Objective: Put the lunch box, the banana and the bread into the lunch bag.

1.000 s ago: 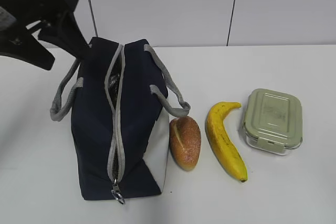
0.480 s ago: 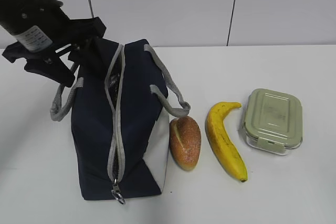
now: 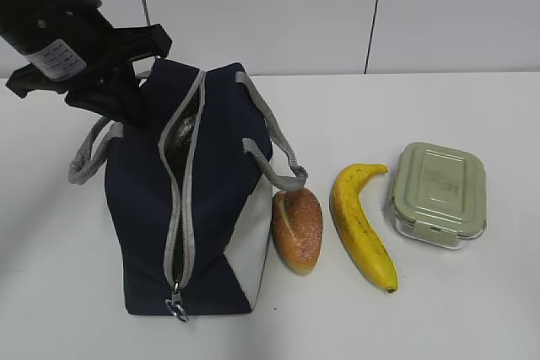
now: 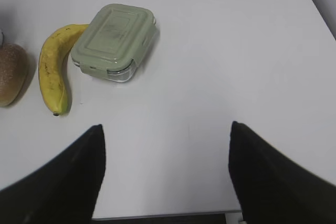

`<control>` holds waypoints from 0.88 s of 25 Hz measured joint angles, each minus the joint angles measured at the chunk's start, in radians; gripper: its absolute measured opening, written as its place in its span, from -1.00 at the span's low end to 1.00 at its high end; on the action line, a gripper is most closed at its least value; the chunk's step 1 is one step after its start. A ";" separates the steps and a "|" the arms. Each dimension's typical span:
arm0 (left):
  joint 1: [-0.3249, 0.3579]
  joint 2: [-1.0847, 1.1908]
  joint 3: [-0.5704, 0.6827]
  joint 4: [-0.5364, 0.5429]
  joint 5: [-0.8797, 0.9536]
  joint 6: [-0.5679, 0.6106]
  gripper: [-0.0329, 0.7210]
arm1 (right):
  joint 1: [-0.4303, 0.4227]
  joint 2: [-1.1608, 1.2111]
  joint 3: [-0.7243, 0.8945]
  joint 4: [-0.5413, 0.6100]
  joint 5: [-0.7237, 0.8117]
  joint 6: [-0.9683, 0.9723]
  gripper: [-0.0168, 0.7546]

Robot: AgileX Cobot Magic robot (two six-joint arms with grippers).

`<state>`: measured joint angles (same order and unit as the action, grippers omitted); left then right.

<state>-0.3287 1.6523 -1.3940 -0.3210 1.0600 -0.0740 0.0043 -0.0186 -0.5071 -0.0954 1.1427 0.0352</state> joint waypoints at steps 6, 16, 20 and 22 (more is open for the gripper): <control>0.000 0.000 0.000 0.000 0.006 -0.001 -0.92 | 0.000 0.000 0.000 0.000 0.000 0.000 0.45; 0.000 0.000 0.000 0.000 0.021 -0.001 -0.92 | 0.000 0.000 0.000 0.000 0.000 0.000 0.45; 0.000 0.000 0.000 0.000 0.021 -0.001 -0.92 | 0.000 0.000 0.000 0.000 0.000 0.000 0.45; 0.000 0.000 0.000 0.000 0.021 -0.001 -0.92 | 0.000 0.000 0.000 0.000 0.000 0.000 0.45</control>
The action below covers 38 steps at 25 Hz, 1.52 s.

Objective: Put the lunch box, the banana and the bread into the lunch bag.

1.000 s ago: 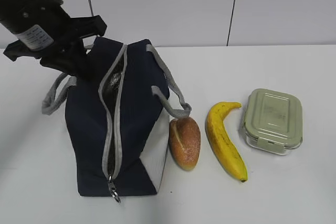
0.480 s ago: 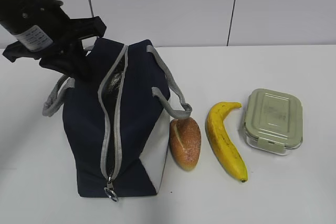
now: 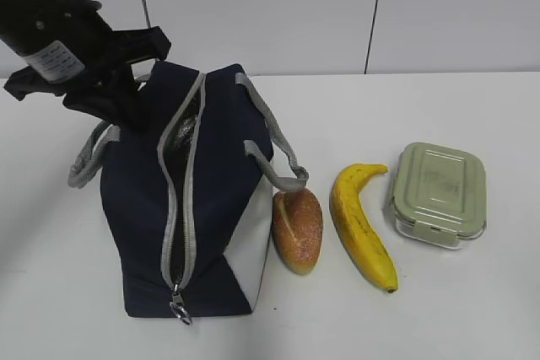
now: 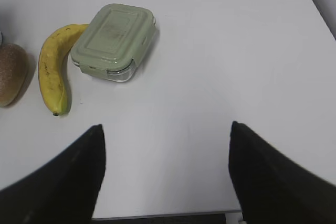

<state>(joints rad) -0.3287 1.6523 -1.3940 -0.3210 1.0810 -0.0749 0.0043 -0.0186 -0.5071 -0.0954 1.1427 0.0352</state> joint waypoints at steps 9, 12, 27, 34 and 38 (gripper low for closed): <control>0.000 0.000 0.000 0.000 0.003 0.000 -0.92 | 0.000 0.000 0.000 0.088 -0.001 0.000 0.45; 0.000 0.000 0.000 0.001 0.005 0.000 -0.92 | 0.000 0.069 0.000 0.150 -0.010 0.000 0.45; 0.000 0.000 0.000 0.007 0.007 -0.001 -0.92 | 0.000 0.776 -0.002 0.424 -0.350 -0.130 0.45; 0.000 0.000 0.000 0.009 0.007 -0.001 -0.92 | 0.000 0.988 -0.028 0.587 -0.457 -0.293 0.45; 0.000 0.000 0.000 0.009 0.007 -0.001 -0.92 | -0.037 1.089 -0.075 0.627 -0.472 -0.351 0.45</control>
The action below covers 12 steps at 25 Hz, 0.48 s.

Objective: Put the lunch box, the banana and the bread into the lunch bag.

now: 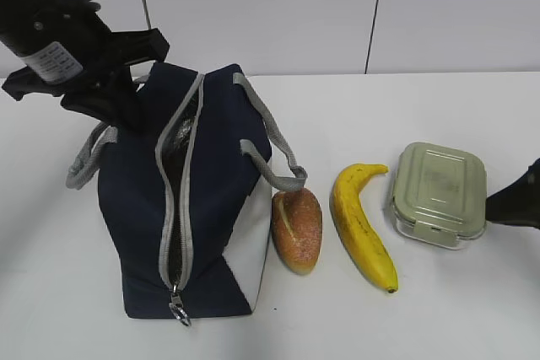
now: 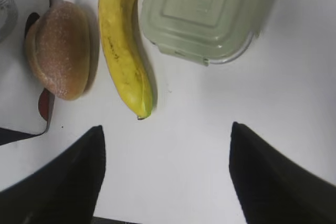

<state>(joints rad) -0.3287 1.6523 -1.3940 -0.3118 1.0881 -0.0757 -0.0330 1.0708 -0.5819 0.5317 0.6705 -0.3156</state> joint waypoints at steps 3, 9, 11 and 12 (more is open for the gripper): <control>0.000 0.000 0.000 0.000 0.000 0.000 -0.92 | -0.081 0.060 -0.029 0.093 0.007 -0.105 0.45; 0.000 0.000 0.000 0.001 0.000 0.000 -0.92 | -0.281 0.188 -0.070 0.319 0.093 -0.349 0.45; 0.000 0.000 0.000 0.001 -0.001 0.000 -0.92 | -0.310 0.248 -0.090 0.384 0.129 -0.409 0.45; 0.000 0.000 0.000 0.001 -0.001 0.000 -0.92 | -0.320 0.280 -0.106 0.412 0.150 -0.434 0.45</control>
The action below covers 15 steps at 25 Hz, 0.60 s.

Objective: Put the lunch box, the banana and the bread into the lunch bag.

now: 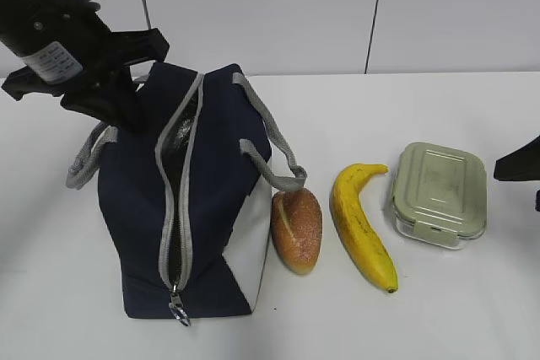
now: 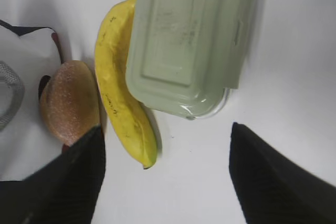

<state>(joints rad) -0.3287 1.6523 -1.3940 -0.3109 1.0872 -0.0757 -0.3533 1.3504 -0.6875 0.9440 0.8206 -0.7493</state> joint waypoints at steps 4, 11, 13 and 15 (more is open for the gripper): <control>0.000 0.000 0.000 0.000 0.000 0.000 -0.92 | -0.038 0.148 -0.083 0.055 0.087 -0.046 0.45; 0.000 0.000 0.000 0.001 0.000 0.000 -0.92 | -0.043 0.270 -0.195 0.059 0.112 -0.053 0.45; 0.000 0.000 0.000 0.001 0.000 0.000 -0.92 | -0.043 0.282 -0.203 0.059 0.114 -0.058 0.45; 0.000 0.000 0.000 0.001 0.000 0.000 -0.92 | -0.043 0.294 -0.205 0.057 0.114 -0.060 0.45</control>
<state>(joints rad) -0.3287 1.6523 -1.3940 -0.3099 1.0872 -0.0757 -0.3968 1.6445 -0.8923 1.0006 0.9348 -0.8097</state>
